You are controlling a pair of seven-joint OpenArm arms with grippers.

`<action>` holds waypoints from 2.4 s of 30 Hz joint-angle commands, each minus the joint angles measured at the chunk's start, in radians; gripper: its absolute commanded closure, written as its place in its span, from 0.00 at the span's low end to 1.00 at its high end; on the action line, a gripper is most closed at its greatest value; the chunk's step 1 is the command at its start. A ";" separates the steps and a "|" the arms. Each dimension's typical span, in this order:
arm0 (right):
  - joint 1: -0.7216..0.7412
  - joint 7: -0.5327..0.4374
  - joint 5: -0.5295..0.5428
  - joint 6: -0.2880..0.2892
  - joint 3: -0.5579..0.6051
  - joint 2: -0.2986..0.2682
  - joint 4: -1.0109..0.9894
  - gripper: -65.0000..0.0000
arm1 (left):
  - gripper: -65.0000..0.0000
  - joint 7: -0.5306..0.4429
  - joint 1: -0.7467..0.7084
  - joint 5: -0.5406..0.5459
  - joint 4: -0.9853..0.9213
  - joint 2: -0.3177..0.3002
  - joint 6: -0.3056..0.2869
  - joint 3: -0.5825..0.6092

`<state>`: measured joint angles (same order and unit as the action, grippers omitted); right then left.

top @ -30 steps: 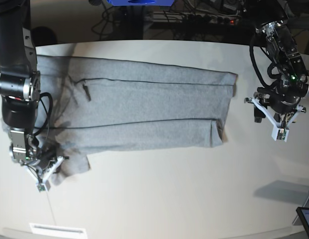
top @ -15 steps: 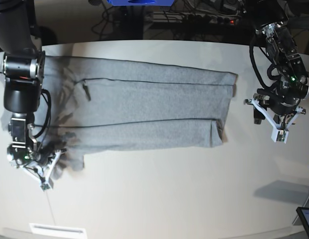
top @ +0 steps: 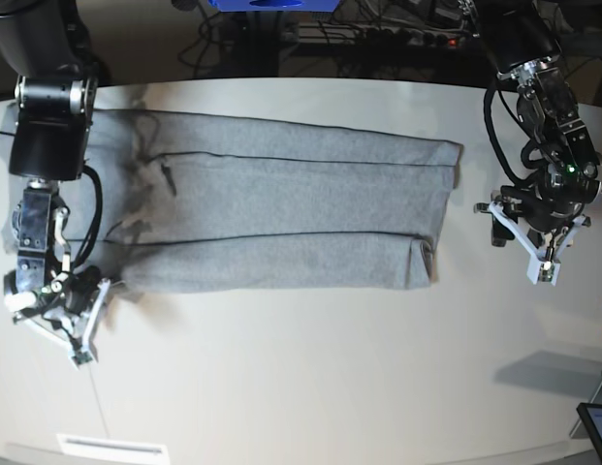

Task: Fold the T-shirt properly
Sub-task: 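Move the right gripper to the sleeve and press it flat, then move both grippers to opposite ends of the folded grey strip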

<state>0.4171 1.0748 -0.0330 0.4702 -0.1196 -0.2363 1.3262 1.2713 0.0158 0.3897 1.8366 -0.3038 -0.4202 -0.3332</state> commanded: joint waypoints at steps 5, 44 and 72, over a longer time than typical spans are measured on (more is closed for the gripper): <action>-0.048 0.081 -0.003 -0.004 -0.044 0.008 0.155 1.00 | 0.47 -0.017 0.031 0.002 0.013 -0.015 -0.001 -0.004; -0.462 0.147 -0.005 -0.004 -0.137 0.068 0.519 1.00 | 0.47 -0.017 0.025 0.005 0.013 -0.015 -0.001 0.222; -0.475 0.172 -0.003 -0.003 -0.392 0.257 0.662 0.67 | 0.47 -0.026 0.011 0.007 0.013 -0.008 -0.001 0.222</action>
<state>-0.0731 1.2636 -0.0422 0.4675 -0.5114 0.0277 1.9709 1.2648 0.0113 0.3931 1.8343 -0.3042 -0.4229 -0.1047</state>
